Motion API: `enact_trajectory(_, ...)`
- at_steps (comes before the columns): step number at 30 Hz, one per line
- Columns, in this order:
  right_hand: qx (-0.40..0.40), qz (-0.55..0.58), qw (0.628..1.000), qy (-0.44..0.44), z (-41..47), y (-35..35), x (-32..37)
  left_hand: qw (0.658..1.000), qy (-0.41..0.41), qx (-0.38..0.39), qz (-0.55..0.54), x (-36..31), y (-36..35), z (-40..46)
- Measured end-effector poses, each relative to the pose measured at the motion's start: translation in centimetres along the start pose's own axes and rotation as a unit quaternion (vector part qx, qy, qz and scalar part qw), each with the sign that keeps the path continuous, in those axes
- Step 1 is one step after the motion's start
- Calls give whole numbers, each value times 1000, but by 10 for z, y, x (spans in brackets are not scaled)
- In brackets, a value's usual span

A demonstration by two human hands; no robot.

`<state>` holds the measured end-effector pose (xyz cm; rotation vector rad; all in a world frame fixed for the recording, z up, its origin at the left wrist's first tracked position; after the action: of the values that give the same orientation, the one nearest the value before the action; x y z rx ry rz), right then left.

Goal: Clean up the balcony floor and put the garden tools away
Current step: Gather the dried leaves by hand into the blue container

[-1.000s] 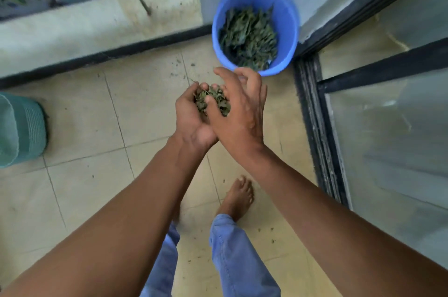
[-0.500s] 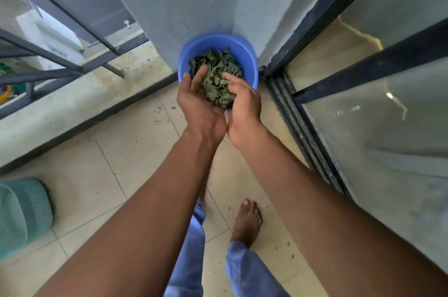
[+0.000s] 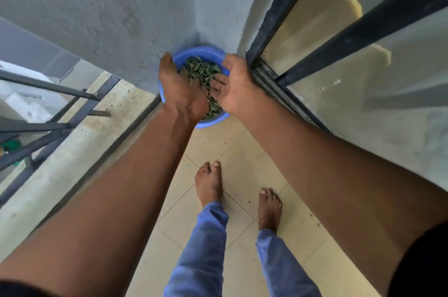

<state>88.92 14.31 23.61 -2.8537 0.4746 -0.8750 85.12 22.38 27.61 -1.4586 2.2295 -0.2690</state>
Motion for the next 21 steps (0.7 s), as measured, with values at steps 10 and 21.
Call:
enact_trajectory(10, -49, -178, 968, 173, -62, 66, 17, 899, -89, -8, 428, 38, -1, -40)
enact_trajectory(21, -220, -278, 908, 224, -244, 270, -52, 682, -48, 82, 725, 195, 36, -149)
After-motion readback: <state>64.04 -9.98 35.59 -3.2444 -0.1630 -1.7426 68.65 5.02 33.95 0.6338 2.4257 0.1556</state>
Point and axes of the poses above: each hand's wrist, its own z-axis towards the middle knuckle, its own y-axis out of the back of the hand, x = y × z, the point moved 5 cm from there along z, towards the middle knuckle, and after that the axes turned 10 degrees about y, right-handed, at the moved point
